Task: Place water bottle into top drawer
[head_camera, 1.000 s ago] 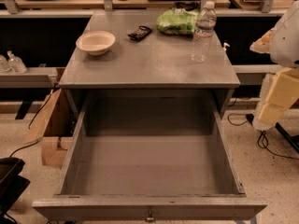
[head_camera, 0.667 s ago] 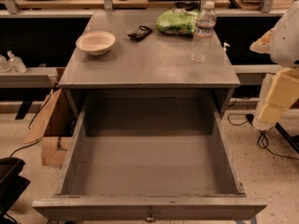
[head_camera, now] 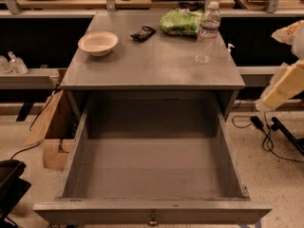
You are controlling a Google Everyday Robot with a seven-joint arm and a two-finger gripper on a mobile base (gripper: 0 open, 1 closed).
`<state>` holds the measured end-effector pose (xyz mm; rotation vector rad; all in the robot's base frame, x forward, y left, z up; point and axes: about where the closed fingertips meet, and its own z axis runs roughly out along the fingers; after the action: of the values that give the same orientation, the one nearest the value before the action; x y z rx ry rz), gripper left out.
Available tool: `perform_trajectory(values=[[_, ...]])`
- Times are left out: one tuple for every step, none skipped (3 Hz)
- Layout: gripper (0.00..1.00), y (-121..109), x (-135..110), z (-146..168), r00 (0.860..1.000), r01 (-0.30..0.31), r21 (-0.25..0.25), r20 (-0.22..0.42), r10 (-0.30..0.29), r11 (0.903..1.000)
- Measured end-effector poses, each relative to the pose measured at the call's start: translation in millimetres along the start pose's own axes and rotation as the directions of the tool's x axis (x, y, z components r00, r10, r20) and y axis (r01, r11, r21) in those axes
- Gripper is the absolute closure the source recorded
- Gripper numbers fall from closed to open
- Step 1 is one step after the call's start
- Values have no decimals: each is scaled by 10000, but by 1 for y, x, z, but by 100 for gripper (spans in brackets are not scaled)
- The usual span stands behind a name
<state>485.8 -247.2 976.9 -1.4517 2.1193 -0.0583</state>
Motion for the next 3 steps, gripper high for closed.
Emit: perform_trajectory(values=[[0, -53, 7, 13, 9789, -884, 998, 1929, 679, 9911], [0, -112, 3, 31, 9049, -2067, 1349, 4029, 1370, 9691], [0, -171, -5, 58, 7770, -3082, 834, 5968, 2002, 9477]])
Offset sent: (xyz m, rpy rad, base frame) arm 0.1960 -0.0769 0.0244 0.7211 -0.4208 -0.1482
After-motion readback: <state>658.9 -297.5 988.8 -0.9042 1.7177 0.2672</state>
